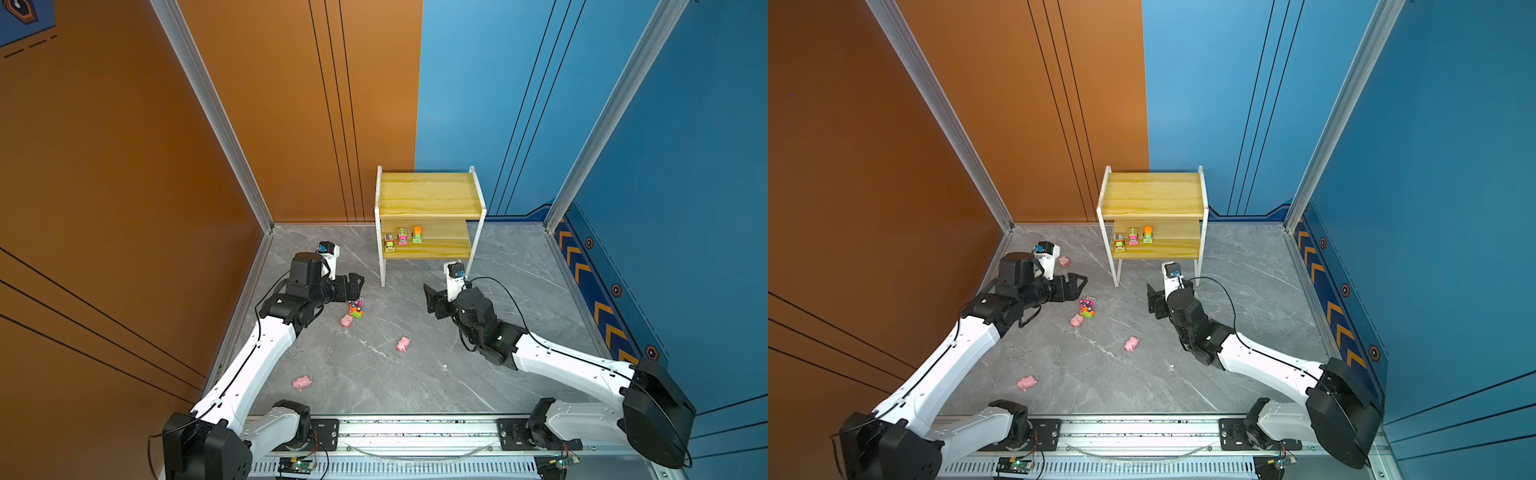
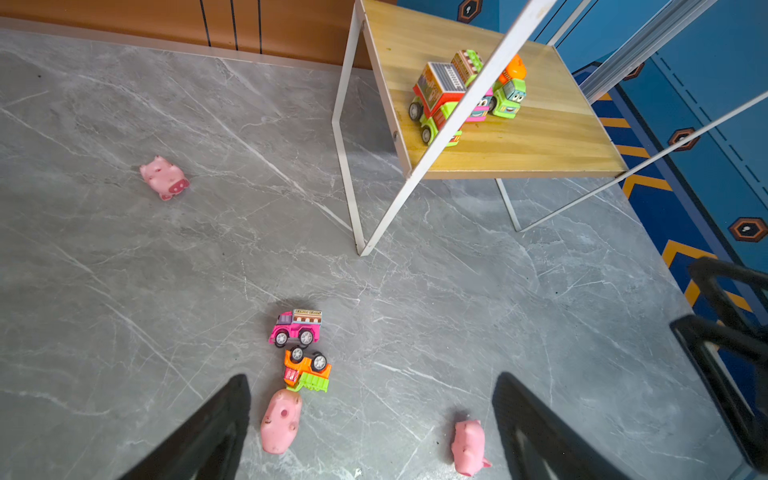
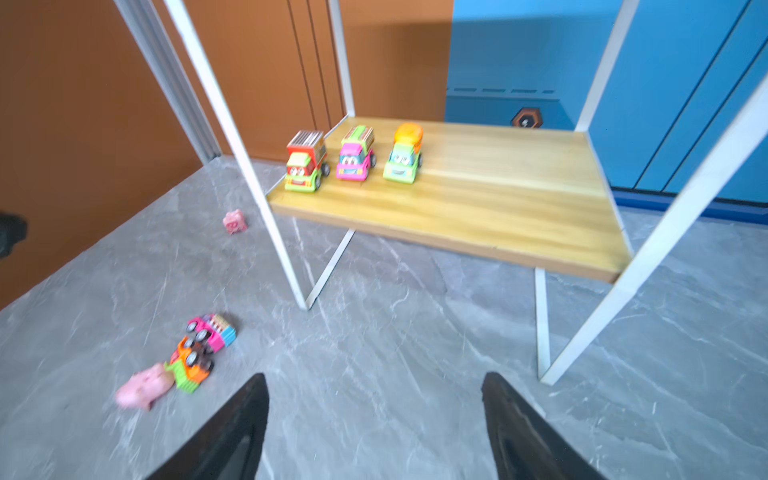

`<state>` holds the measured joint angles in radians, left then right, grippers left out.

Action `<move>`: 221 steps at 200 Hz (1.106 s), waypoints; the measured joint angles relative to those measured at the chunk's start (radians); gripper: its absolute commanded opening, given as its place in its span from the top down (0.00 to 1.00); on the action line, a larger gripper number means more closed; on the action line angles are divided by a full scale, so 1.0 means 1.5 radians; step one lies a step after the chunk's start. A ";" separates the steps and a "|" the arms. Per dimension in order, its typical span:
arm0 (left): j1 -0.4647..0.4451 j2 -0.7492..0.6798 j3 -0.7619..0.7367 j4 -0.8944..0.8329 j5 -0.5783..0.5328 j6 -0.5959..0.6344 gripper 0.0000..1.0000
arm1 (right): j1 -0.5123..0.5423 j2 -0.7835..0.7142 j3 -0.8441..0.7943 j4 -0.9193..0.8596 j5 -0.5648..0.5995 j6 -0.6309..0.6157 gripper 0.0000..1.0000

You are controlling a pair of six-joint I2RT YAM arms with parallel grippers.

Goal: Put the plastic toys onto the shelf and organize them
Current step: 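Raise right gripper out of the shelf and swing it back over the floor, then lower left gripper onto the stacked orange truck and grasp it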

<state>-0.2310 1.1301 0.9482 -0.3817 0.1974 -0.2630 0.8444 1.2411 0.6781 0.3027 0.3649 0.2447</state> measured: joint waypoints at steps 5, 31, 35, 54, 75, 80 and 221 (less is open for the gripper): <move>-0.002 0.005 -0.001 -0.001 -0.007 0.001 0.08 | 0.007 -0.005 -0.010 -0.007 -0.006 0.005 0.18; -0.023 0.027 -0.004 -0.006 -0.045 0.003 0.08 | 0.041 -0.010 -0.052 -0.033 -0.038 0.022 0.18; -0.028 0.032 -0.004 -0.008 -0.054 0.005 0.08 | 0.045 -0.010 -0.057 -0.034 -0.043 0.023 0.18; -0.049 0.053 -0.002 -0.026 -0.091 0.008 0.08 | 0.059 -0.011 -0.087 -0.031 -0.058 0.033 0.17; -0.062 0.080 0.008 -0.062 -0.137 0.006 0.08 | 0.062 -0.013 -0.128 -0.020 -0.079 0.045 0.17; -0.063 0.085 0.010 -0.069 -0.145 0.004 0.08 | 0.062 -0.015 -0.135 -0.020 -0.084 0.047 0.17; -0.114 0.301 0.068 -0.140 -0.153 0.130 0.06 | 0.030 -0.070 -0.241 0.063 -0.197 0.039 0.14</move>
<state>-0.4019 1.5810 1.0500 -0.5919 -0.0326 -0.0673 0.8894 1.1358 0.3168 0.3969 0.0700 0.3038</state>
